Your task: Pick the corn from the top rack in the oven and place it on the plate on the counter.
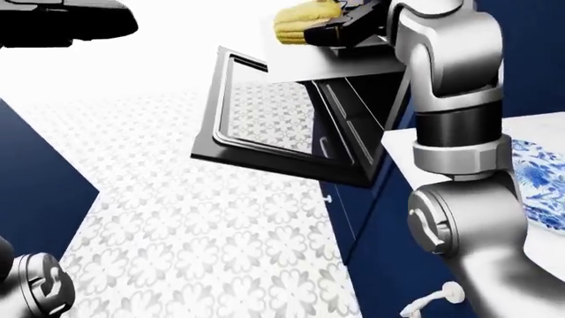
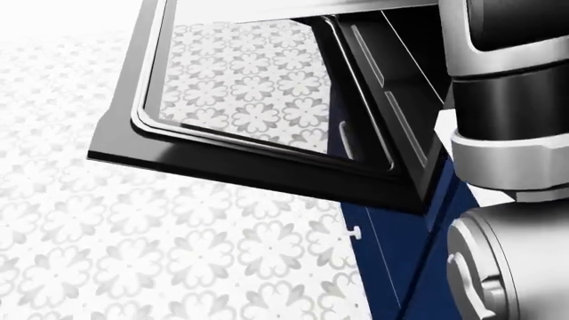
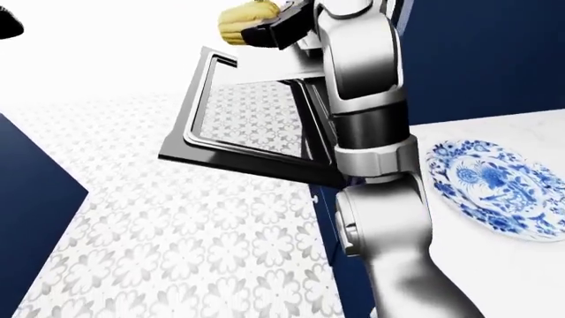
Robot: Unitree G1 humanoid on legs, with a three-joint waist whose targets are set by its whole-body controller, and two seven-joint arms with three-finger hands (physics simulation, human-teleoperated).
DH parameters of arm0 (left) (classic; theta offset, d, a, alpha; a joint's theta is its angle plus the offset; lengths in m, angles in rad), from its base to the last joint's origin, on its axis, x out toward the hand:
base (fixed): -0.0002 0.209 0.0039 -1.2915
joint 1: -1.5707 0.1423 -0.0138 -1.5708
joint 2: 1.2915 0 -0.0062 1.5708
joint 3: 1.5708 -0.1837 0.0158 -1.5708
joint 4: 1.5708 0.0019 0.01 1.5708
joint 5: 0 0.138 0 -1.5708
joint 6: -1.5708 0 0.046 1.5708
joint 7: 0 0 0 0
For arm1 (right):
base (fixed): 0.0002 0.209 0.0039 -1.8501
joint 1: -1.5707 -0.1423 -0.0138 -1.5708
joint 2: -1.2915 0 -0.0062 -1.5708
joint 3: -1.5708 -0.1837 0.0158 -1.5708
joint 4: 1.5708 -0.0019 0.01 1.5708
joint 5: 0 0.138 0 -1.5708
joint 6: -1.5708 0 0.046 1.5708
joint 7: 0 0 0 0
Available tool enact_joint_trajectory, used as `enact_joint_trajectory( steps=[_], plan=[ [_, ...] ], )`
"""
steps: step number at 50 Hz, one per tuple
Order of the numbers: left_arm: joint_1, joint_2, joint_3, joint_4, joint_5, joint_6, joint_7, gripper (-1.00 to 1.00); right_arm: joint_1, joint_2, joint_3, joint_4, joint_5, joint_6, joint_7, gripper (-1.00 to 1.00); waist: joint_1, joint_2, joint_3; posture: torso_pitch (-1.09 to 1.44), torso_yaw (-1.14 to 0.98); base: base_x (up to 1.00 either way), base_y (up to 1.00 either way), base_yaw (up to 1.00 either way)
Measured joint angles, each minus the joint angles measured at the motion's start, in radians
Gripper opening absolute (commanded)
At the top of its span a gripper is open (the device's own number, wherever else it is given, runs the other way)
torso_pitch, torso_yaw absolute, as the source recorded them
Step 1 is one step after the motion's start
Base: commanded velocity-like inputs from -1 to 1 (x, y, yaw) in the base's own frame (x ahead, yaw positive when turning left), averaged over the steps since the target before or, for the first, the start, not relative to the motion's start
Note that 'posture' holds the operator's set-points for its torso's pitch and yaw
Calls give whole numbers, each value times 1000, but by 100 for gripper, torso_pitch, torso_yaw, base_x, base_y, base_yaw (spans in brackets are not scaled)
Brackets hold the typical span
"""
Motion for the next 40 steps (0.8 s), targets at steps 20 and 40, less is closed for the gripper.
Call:
enact_joint_trajectory(
  steps=[20, 40],
  plan=[
    [-9, 12, 16, -7, -8, 11, 1, 100, 29, 10, 2, -26, -23, -34, 30, -100, 3, -29, -32, 0, 0, 0, 0, -16],
    [6, -6, -15, 11, 13, -12, -28, 100, 36, -12, 6, -33, -64, -33, 21, -100, -27, 42, -15, 0, 0, 0, -10, -55]
  ],
)
